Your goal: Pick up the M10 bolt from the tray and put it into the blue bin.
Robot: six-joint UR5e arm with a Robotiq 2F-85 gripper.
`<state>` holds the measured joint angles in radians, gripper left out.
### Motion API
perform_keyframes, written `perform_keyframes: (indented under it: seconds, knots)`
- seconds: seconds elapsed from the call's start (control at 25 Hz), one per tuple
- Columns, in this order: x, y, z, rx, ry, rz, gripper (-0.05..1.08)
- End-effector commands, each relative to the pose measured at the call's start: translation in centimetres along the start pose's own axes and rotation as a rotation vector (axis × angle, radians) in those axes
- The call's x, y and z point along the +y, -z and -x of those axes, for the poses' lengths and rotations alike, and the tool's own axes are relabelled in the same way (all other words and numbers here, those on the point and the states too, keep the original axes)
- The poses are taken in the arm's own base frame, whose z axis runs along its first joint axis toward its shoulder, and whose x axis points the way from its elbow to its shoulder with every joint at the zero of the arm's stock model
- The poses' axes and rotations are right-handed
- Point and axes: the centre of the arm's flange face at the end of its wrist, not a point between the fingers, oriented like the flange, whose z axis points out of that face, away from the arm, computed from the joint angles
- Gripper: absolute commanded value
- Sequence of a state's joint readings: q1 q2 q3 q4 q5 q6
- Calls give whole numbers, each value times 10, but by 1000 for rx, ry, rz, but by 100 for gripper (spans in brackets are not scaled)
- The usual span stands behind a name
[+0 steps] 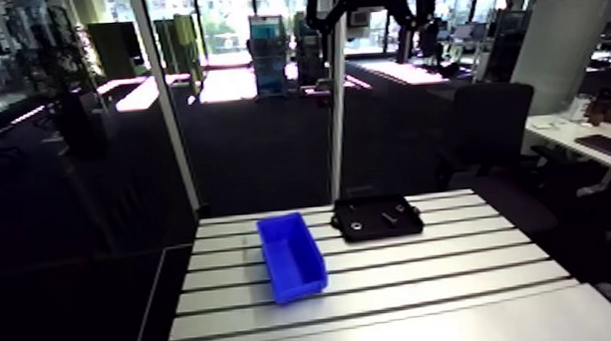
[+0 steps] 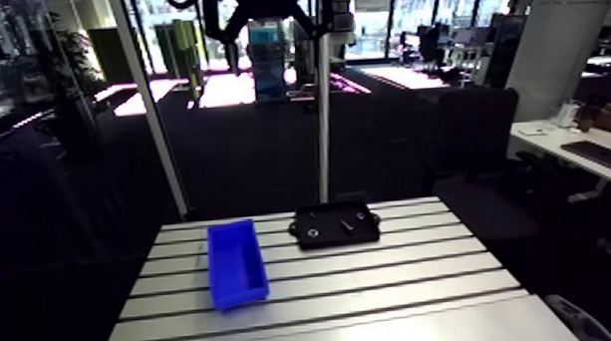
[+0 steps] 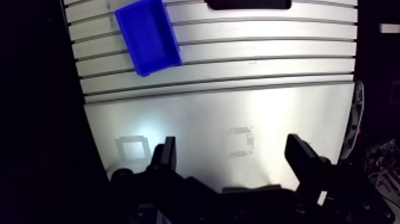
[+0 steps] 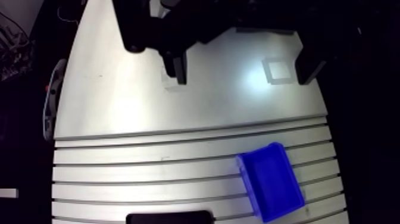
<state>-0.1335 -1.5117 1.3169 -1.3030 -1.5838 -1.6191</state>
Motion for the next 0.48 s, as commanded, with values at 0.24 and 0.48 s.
perform_keyframes:
  seconds: [0.24,0.48]
  knots:
    - [-87,-21,-46,24,-56,7,1]
    - [-87,-21,-43,22,-57,6,1]
